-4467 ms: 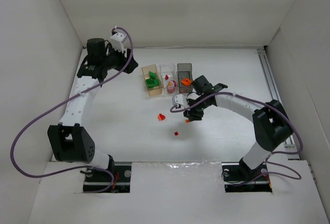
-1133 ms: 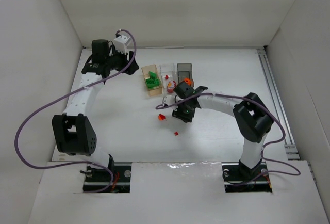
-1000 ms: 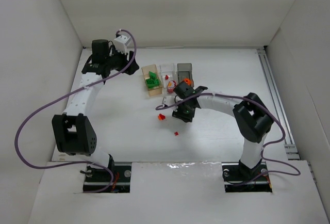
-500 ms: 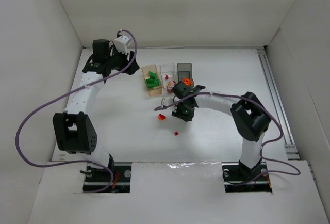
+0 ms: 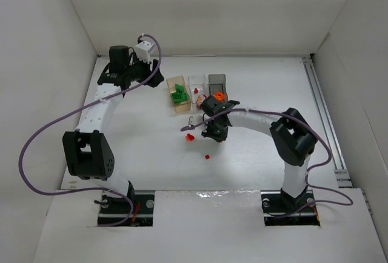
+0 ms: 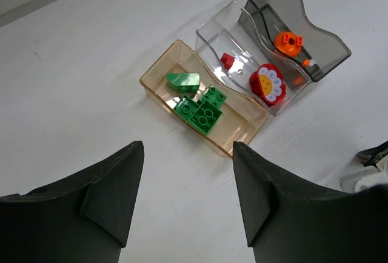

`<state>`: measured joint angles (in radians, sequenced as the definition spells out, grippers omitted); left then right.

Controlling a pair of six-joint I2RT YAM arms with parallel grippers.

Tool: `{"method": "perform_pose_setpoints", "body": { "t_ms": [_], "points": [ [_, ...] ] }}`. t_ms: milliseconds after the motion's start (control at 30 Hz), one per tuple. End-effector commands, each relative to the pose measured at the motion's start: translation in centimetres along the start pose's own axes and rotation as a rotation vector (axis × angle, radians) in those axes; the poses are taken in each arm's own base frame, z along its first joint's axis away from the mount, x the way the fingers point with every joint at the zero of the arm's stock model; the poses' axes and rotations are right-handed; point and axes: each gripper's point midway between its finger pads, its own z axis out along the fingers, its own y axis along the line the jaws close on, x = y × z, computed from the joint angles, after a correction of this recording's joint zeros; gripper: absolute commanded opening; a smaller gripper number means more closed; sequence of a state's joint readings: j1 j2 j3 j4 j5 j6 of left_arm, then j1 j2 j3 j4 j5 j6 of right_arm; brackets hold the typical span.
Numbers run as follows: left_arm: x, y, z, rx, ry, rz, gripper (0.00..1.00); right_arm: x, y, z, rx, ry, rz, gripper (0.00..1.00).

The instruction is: Sort the legos into containers by color

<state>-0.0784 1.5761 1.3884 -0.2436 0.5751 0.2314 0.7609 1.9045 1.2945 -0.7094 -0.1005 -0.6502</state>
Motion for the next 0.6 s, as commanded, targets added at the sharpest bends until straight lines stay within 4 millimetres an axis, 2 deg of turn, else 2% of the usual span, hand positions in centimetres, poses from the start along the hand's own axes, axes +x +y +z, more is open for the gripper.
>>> {"method": "perform_pose_setpoints", "body": {
  "t_ms": [0, 167, 200, 300, 333, 400, 433, 567],
  "points": [
    [-2.6, -0.4, -0.6, 0.012, -0.060, 0.048, 0.57, 0.3, 0.4, 0.1, 0.005, 0.011, -0.019, 0.00],
    [-2.3, -1.2, 0.0, 0.031, -0.050, 0.052, 0.57, -2.8, -1.3, -3.2, 0.078, -0.091, -0.031, 0.00],
    [-2.5, -1.1, 0.1, 0.030, -0.058, 0.056, 0.57, -3.8, -1.8, -4.3, 0.094, -0.128, -0.035, 0.00],
    [-2.7, -1.5, 0.4, 0.040, -0.058, 0.062, 0.57, -4.7, -3.1, -7.2, 0.130, -0.187, -0.018, 0.00],
    [-2.7, -1.5, 0.4, 0.040, -0.058, 0.053, 0.57, -5.7, -3.7, -8.6, 0.153, -0.218, -0.022, 0.00],
    [-2.9, -1.6, 0.5, 0.049, -0.060, 0.045, 0.57, -5.7, -4.8, -9.9, 0.172, -0.225, -0.013, 0.00],
    [-3.3, -1.6, 0.4, 0.048, -0.068, 0.049, 0.57, -6.2, -6.2, -11.1, 0.204, -0.250, -0.010, 0.00],
    [-3.8, -1.9, 0.6, 0.056, -0.069, 0.055, 0.59, -6.4, -9.2, -13.9, 0.256, -0.310, 0.027, 0.00]
  ]
}}
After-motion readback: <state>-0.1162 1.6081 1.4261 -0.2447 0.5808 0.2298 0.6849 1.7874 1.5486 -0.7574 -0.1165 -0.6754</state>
